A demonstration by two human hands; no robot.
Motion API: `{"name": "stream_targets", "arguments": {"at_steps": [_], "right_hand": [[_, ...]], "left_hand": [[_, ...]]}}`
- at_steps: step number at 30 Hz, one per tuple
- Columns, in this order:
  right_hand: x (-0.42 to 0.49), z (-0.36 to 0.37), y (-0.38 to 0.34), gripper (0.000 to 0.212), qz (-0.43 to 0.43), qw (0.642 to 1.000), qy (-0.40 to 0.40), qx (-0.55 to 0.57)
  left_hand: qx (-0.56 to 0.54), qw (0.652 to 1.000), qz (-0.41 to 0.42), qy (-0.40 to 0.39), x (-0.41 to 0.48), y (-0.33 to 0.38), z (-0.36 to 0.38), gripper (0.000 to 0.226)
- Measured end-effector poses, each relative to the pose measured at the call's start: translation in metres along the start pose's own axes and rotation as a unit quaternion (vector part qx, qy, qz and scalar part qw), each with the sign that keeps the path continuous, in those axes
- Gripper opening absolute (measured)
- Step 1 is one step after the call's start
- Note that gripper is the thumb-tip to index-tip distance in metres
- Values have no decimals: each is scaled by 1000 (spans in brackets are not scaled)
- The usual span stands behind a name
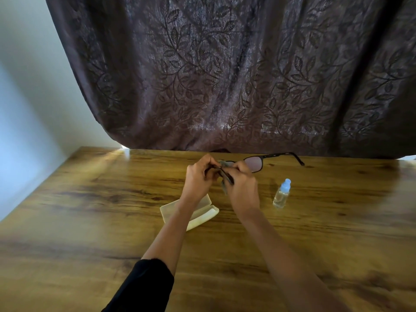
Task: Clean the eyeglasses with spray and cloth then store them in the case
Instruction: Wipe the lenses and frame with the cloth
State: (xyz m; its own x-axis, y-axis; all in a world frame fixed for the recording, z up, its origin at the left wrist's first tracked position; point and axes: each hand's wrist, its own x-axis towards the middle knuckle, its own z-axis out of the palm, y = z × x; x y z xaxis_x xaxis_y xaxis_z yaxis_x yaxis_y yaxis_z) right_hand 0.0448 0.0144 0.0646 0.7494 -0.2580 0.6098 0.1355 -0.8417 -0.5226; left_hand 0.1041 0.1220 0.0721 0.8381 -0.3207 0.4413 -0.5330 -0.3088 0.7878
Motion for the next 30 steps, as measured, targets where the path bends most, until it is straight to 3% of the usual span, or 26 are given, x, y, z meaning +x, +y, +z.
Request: {"name": "stream_targets", "arguments": {"at_steps": [5,11,17,23,28,30], "right_hand": [[14,-14,15,18,17,998,35,42],[20,-35,30,16,52,989,141,13],[7,-14,34,17,25,999,41,-15],[16,-22,48,16,96,993,59,-22],[9,-9,31,14,23,999,25,-23],[13,-12,38,14,31,999,33,-21]], "left_hand": [[-10,1000,-12,16,-3,-4,-4,30],[1,999,-34,34,0,-12,-12,20],[-23,998,-53,12,-4,-9,-9,9],[-29,997,-71,-8,-9,-13,-11,3],[-30,997,-77,-8,-3,-11,-13,2],[-34,997,-74,-12,-3,-8,-16,2]]}}
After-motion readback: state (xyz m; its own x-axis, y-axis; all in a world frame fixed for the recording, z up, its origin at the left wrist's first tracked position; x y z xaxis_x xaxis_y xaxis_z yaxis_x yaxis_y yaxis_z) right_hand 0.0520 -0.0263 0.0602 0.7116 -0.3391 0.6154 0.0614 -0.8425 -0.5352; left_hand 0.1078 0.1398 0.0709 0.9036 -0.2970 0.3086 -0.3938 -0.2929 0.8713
